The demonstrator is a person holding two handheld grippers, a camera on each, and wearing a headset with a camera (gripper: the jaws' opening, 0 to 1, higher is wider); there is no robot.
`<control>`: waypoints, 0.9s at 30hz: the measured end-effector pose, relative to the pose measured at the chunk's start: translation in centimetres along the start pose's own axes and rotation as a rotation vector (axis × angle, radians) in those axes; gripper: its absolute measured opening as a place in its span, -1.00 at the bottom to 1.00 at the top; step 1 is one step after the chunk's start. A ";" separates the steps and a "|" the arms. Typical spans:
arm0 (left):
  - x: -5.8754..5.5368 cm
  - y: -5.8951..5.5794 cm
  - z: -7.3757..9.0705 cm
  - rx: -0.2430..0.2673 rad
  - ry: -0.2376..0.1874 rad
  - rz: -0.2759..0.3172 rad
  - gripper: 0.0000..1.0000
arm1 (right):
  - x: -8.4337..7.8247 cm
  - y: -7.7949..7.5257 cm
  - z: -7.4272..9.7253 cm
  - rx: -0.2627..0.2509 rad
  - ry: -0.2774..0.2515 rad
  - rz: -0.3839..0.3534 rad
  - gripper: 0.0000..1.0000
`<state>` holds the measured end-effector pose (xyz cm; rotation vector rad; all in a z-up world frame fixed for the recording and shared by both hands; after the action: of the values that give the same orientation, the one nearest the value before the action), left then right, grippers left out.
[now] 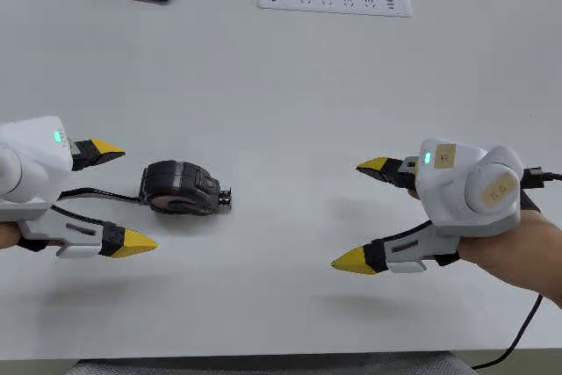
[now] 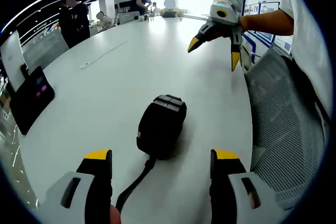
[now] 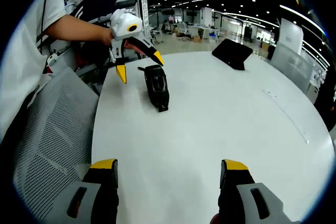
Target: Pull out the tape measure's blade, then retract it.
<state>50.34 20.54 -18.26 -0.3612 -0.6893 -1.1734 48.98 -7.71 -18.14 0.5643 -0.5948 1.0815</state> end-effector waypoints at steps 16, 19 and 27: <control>0.5 0.8 -1.5 -0.054 0.059 -0.067 0.22 | 0.8 -0.2 -1.6 0.042 0.011 0.025 0.53; 0.7 0.8 -1.9 -0.068 0.068 -0.073 0.18 | 0.9 -0.2 -1.8 0.049 0.013 0.030 0.53; 1.0 1.1 -2.7 -0.093 0.096 -0.107 0.06 | 1.1 -0.3 -2.4 0.062 0.021 0.043 0.51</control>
<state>52.41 18.57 -19.51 -0.3471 -0.5777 -1.3193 50.07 -5.50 -19.16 0.5959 -0.5591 1.1485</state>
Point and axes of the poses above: the centre of the closed fingertips' face, and the gripper's own axes: z roughly backward along the fingers, y roughly to its left, x roughly out of its top, the point moved 5 cm from there along z, roughly backward along the fingers, and after that the axes turned 7 degrees about -z, right-handed, at the moved point
